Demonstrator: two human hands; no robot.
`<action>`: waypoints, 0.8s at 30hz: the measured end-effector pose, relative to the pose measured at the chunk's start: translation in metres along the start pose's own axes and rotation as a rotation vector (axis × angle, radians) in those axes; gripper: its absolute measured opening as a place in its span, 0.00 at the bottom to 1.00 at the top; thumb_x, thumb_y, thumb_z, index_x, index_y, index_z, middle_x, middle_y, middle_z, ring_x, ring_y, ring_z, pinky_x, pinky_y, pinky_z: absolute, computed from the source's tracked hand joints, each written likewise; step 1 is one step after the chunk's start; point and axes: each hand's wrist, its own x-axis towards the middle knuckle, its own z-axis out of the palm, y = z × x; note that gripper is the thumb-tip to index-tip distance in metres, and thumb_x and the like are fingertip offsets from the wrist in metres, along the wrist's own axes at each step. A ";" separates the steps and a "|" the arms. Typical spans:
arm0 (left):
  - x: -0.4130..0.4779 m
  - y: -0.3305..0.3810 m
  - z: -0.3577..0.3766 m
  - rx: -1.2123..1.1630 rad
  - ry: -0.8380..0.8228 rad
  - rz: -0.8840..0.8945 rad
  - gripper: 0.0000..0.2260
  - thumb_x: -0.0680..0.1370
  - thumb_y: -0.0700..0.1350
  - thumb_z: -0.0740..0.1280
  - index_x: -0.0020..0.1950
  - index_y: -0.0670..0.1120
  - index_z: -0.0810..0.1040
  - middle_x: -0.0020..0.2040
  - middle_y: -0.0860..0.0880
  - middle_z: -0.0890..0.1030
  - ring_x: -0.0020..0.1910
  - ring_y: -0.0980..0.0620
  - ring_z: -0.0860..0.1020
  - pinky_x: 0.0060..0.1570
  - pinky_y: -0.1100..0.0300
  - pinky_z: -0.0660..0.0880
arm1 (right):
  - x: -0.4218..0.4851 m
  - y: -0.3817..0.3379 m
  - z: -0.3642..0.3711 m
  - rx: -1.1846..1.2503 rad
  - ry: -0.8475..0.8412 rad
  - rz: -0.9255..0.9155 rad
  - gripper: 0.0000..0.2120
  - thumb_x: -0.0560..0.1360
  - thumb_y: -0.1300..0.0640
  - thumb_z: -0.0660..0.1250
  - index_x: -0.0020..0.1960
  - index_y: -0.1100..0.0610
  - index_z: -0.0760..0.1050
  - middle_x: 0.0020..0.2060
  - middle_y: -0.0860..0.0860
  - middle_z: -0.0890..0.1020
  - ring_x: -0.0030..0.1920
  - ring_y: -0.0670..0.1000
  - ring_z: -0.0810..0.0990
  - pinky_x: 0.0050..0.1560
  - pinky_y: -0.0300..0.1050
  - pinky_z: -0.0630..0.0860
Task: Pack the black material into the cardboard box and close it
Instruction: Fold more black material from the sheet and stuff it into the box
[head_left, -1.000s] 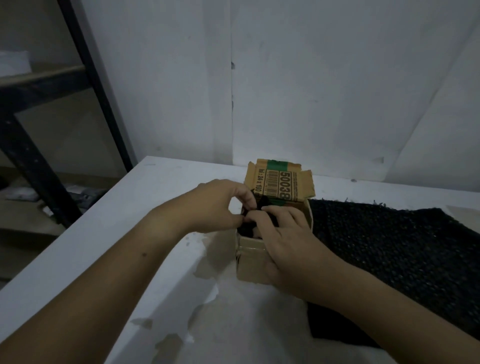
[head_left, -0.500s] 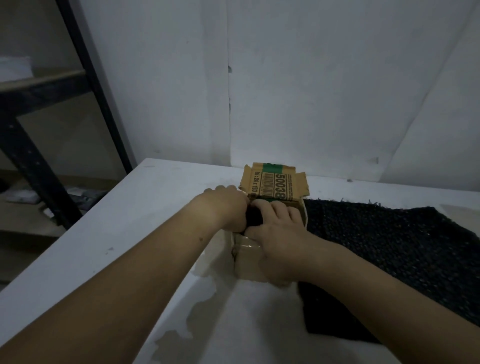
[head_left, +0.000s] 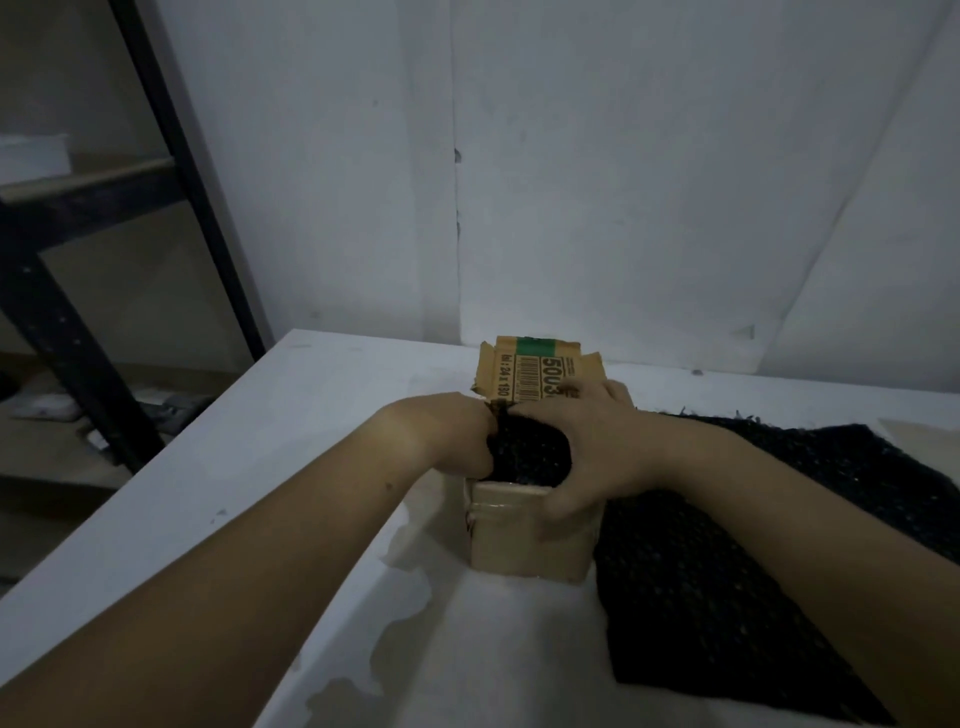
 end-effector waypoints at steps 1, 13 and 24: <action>-0.001 -0.001 0.001 -0.024 0.016 0.008 0.10 0.76 0.46 0.65 0.55 0.48 0.81 0.49 0.47 0.81 0.46 0.50 0.78 0.40 0.60 0.71 | 0.005 0.001 0.001 -0.015 -0.034 0.019 0.50 0.63 0.36 0.75 0.77 0.38 0.53 0.76 0.51 0.54 0.76 0.53 0.43 0.74 0.57 0.49; -0.020 -0.009 -0.011 -0.264 0.258 0.144 0.17 0.75 0.49 0.69 0.63 0.50 0.78 0.60 0.50 0.74 0.58 0.50 0.74 0.55 0.58 0.74 | 0.022 0.025 -0.002 0.200 -0.019 -0.090 0.41 0.62 0.27 0.69 0.72 0.35 0.64 0.73 0.42 0.65 0.76 0.50 0.57 0.76 0.56 0.56; -0.003 0.010 -0.034 0.207 -0.055 0.053 0.34 0.68 0.70 0.70 0.72 0.63 0.70 0.65 0.55 0.76 0.57 0.50 0.72 0.61 0.52 0.66 | 0.026 0.033 -0.014 -0.257 -0.109 0.063 0.45 0.58 0.24 0.68 0.71 0.39 0.68 0.64 0.44 0.75 0.69 0.53 0.66 0.70 0.56 0.57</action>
